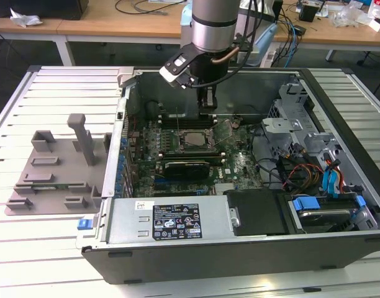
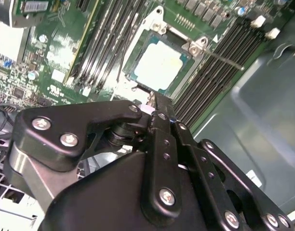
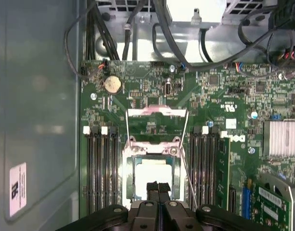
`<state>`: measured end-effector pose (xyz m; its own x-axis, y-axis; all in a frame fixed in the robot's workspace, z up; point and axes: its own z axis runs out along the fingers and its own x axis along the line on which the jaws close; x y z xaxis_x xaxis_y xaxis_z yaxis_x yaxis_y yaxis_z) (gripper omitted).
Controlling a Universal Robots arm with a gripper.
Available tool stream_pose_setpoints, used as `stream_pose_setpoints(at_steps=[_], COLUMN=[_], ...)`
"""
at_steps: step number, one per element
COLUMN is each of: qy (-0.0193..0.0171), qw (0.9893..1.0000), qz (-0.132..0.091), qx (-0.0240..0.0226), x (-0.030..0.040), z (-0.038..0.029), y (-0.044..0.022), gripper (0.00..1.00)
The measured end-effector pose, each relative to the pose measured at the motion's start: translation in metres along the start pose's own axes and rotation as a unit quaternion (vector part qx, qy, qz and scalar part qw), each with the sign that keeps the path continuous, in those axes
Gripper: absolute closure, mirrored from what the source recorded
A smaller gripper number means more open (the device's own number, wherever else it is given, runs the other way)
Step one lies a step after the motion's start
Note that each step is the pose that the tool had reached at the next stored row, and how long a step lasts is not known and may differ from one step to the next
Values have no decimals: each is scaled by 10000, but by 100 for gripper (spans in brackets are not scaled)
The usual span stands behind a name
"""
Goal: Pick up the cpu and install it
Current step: 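Close the cpu cover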
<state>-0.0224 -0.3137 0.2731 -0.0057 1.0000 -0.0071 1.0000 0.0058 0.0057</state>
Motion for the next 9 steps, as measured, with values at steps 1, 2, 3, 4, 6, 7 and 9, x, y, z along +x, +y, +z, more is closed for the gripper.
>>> stream_pose_setpoints(at_steps=[1,2,3,4,6,7,9], qy=[0,0,0,0,0,0,0], qw=[10000,10000,10000,10000,10000,10000,10000], qz=[1,1,0,1,1,1,0], qx=[0,0,0,0,0,0,0], x=[0,0,0,0,-1,-1,-1], z=[0,0,1,1,1,1,1], y=[18,45,80,100,128,139,188], gripper=[89,89,89,89,89,89,89])
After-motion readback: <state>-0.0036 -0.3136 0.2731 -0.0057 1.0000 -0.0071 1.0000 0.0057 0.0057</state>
